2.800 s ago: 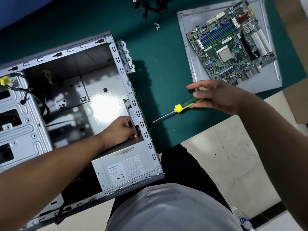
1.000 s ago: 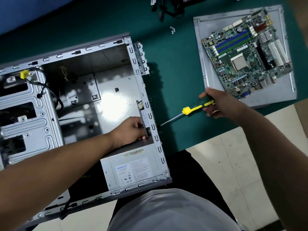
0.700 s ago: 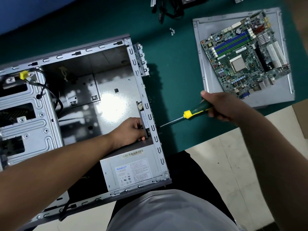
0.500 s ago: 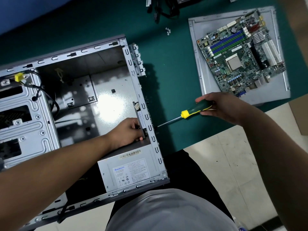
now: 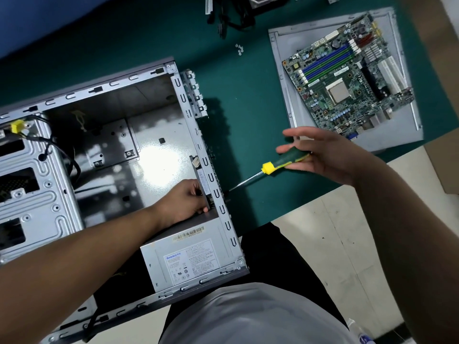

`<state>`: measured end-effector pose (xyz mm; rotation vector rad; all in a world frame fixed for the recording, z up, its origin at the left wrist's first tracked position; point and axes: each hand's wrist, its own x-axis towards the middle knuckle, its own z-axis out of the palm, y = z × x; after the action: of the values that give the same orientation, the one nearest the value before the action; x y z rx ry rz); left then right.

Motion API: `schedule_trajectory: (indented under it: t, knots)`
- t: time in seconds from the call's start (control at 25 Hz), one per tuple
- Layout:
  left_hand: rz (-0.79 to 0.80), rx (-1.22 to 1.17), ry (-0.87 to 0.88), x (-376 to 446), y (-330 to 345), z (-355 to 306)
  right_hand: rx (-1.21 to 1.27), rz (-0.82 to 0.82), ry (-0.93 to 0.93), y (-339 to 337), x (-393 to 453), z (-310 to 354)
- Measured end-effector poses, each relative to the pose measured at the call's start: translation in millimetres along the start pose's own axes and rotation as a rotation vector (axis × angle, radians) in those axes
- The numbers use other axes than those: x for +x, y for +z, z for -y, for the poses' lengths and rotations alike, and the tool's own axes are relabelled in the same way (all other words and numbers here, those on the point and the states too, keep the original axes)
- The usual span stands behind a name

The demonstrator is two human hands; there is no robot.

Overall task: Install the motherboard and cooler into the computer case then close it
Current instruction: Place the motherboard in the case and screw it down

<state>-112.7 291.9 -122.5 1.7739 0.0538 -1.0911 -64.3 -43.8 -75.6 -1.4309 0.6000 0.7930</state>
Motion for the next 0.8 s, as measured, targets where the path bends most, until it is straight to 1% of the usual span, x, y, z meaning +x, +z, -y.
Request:
schedule_trajectory:
  t: [0.12, 0.16, 0.24, 0.28, 0.32, 0.4, 0.44, 0.52, 0.56, 0.6, 0.64, 0.68, 0.8]
  knots:
    - [-0.013, -0.003, -0.008, 0, 1, -2, -0.453, -0.251, -0.002, 19, 11, -1]
    - [-0.019, -0.006, -0.014, -1, 1, -3, -0.487, -0.27, 0.047, 27, 15, 3]
    - [-0.03, -0.016, -0.027, -1, 1, -3, -0.35, -0.262, 0.143, 30, 24, 7]
    - [-0.031, -0.02, -0.032, -1, 2, -3, -0.297, -0.247, 0.161, 25, 24, 10]
    - [-0.031, -0.023, -0.035, -2, 2, -4, -0.265, -0.185, 0.128, 17, 21, 11]
    - [-0.03, -0.02, -0.034, -3, 2, -6, -0.178, -0.052, 0.006, 9, 12, 4]
    - [-0.03, -0.017, -0.031, -3, 3, -7, -0.221, -0.061, -0.015, 9, 8, 2]
    - [-0.033, -0.013, -0.037, -3, 3, -8, -0.492, -0.189, 0.031, 17, 8, 1]
    - [-0.034, -0.014, -0.047, -3, 3, -8, -0.566, -0.209, 0.081, 20, 8, 2]
    - [-0.032, -0.016, -0.055, -4, 3, -8, -0.518, -0.21, 0.125, 20, 10, 2]
    - [-0.029, -0.02, -0.059, -4, 3, -9, -0.414, -0.178, 0.138, 19, 9, 2]
    - [-0.025, -0.024, -0.06, -4, 4, -10, -0.332, -0.13, 0.115, 16, 7, 4]
    - [-0.027, -0.029, -0.049, -5, 5, -11, -0.281, 0.009, -0.022, -3, 0, 3]
